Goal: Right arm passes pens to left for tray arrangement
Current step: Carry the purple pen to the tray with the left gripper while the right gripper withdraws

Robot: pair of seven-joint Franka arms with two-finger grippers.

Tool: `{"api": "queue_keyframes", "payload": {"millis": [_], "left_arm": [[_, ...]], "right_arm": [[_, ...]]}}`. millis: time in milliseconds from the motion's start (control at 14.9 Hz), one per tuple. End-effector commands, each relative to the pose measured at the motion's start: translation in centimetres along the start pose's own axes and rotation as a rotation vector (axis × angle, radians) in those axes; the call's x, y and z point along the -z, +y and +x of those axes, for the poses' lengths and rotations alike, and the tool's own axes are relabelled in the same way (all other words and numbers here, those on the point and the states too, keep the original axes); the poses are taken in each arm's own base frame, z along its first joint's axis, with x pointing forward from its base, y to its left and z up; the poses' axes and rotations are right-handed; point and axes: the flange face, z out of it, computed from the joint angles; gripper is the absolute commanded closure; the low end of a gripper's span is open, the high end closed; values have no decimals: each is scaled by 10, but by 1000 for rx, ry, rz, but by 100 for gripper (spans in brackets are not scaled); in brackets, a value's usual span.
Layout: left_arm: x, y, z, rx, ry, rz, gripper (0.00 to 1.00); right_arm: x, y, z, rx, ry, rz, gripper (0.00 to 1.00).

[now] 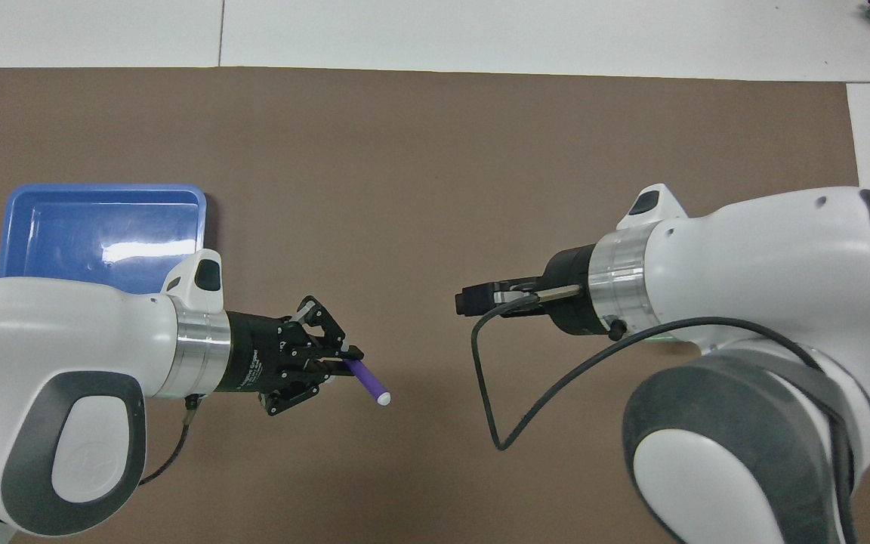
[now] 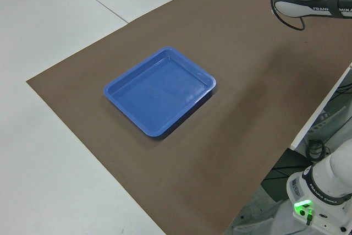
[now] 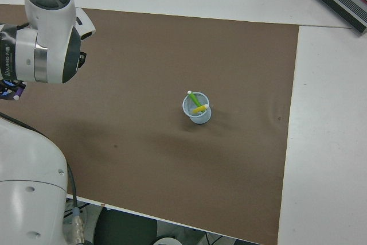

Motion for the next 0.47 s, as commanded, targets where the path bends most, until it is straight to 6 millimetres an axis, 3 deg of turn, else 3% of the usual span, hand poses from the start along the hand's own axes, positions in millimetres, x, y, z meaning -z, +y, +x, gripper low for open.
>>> {"api": "queue_keyframes", "payload": {"millis": [0, 404], "left_arm": [[9, -5, -1, -168, 63, 105, 100], [32, -17, 17, -503, 186, 379, 100]], "right_arm": [[10, 37, 3, 18, -11, -155, 0], [39, 124, 7, 17, -42, -403, 0]]}}
